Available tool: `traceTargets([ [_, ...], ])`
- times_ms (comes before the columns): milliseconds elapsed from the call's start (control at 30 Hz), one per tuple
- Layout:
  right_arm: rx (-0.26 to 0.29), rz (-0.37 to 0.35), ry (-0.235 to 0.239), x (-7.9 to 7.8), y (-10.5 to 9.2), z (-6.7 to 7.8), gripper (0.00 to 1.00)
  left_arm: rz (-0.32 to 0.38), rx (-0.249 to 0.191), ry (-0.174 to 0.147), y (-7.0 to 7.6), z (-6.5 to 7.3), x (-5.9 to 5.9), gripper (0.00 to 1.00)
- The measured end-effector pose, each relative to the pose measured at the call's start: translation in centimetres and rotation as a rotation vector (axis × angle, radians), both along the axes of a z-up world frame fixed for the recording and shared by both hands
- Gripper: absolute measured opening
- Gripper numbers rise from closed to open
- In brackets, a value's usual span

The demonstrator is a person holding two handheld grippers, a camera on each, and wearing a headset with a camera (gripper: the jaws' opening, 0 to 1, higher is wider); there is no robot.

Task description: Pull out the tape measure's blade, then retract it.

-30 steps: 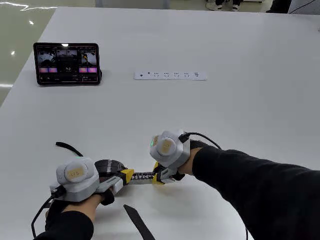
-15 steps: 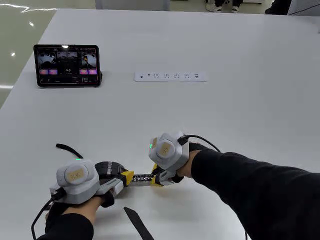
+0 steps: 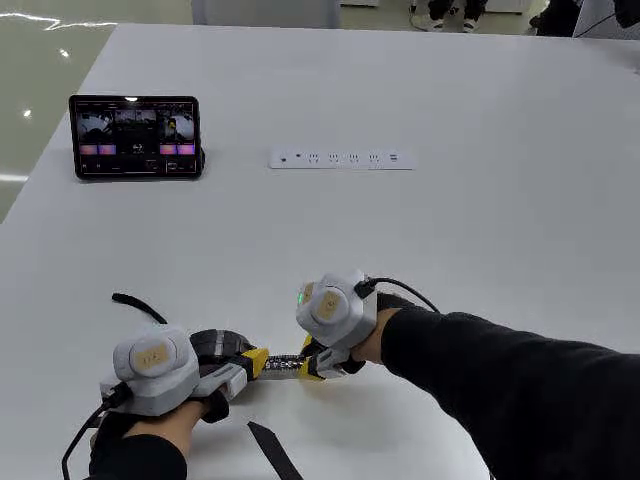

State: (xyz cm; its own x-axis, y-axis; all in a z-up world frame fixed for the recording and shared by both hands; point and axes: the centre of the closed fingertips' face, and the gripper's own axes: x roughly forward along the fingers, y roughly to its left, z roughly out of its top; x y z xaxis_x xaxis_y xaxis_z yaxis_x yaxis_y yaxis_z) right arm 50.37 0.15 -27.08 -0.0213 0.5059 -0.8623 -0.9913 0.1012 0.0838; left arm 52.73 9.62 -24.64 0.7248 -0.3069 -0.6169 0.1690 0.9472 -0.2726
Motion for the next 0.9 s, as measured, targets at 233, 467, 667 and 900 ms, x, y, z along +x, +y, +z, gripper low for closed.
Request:
traceTargets([
  [233,0.007,-0.004,0.003,0.0,0.3,0.0,0.1,0.001,-0.003,0.0,0.0,0.0,0.0,0.63],
  [467,0.013,-0.004,0.005,0.0,0.7,0.0,0.1,0.001,-0.009,0.002,0.0,0.0,0.0,0.63],
  [667,0.017,-0.006,0.006,0.0,0.9,0.1,0.1,0.0,-0.011,0.003,0.0,0.0,0.0,0.63],
  [900,0.019,-0.006,0.005,-0.1,1.1,0.1,0.1,0.0,-0.012,0.003,0.1,0.0,0.0,0.63],
])
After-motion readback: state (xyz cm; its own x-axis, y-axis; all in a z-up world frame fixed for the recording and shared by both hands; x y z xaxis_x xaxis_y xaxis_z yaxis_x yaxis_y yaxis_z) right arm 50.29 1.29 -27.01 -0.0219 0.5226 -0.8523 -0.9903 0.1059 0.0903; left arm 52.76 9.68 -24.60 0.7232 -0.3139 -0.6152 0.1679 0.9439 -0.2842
